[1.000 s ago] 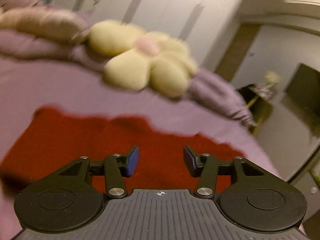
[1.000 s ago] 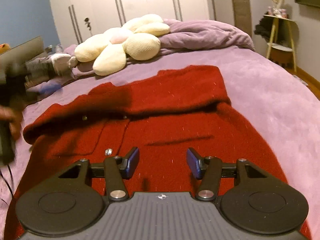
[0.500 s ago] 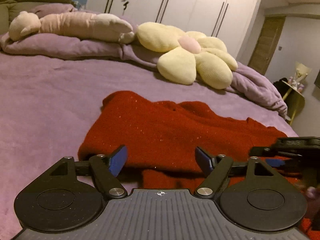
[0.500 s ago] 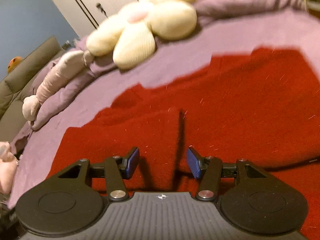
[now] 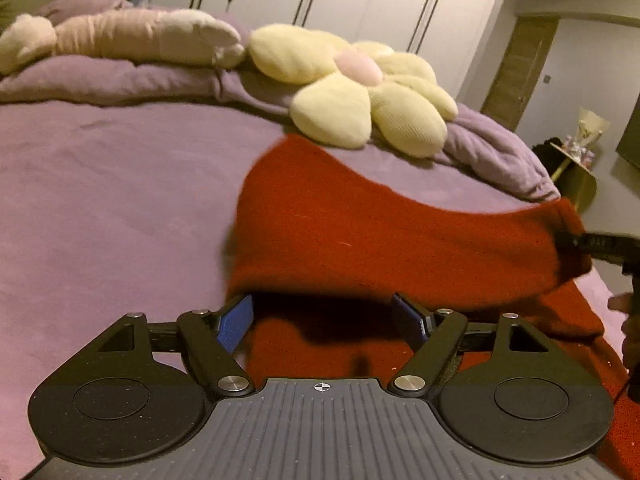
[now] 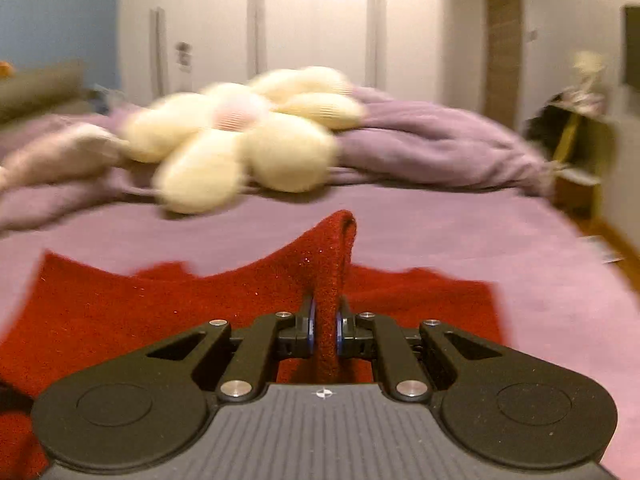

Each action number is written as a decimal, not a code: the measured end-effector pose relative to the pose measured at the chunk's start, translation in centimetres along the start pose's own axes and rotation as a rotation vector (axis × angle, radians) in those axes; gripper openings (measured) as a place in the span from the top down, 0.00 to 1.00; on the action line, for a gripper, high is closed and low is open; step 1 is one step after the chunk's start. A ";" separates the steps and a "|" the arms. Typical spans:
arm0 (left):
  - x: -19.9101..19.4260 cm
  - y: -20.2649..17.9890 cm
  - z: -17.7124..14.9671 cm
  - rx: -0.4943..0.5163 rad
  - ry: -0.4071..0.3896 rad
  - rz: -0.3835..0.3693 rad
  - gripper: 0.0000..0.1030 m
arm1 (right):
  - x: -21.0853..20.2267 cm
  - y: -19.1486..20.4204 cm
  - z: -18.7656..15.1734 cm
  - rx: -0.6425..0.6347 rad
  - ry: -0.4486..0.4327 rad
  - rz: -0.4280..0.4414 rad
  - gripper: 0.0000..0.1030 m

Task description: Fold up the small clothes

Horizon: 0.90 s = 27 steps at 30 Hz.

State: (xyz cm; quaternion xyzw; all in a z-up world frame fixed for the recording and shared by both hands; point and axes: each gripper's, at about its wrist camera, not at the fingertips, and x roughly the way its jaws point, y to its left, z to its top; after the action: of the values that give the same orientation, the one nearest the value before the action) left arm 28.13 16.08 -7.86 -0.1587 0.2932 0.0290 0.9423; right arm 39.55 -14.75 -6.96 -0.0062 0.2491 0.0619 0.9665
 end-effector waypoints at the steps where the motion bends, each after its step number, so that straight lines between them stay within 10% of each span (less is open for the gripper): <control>1: 0.4 -0.2 0.0 0.004 0.010 -0.006 0.21 | 0.6 -0.7 -0.3 -0.007 0.017 -0.040 0.92; 11: 2.4 -1.0 0.1 0.024 0.050 0.010 0.21 | 3.9 -6.0 -3.2 0.200 0.198 0.054 0.64; 15: 2.5 -1.2 0.3 0.014 0.050 0.015 0.21 | 4.1 -5.1 -2.7 0.172 0.190 0.053 0.90; 27: 3.0 -2.4 0.3 0.071 0.099 -0.018 0.20 | 3.5 -8.3 -3.5 0.157 0.152 -0.079 0.92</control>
State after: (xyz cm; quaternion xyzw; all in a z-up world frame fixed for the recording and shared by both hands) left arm 31.13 13.78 -8.68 -0.1291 0.3390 0.0020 0.9319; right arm 41.96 -22.68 -11.86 0.0549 0.3251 0.0035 0.9441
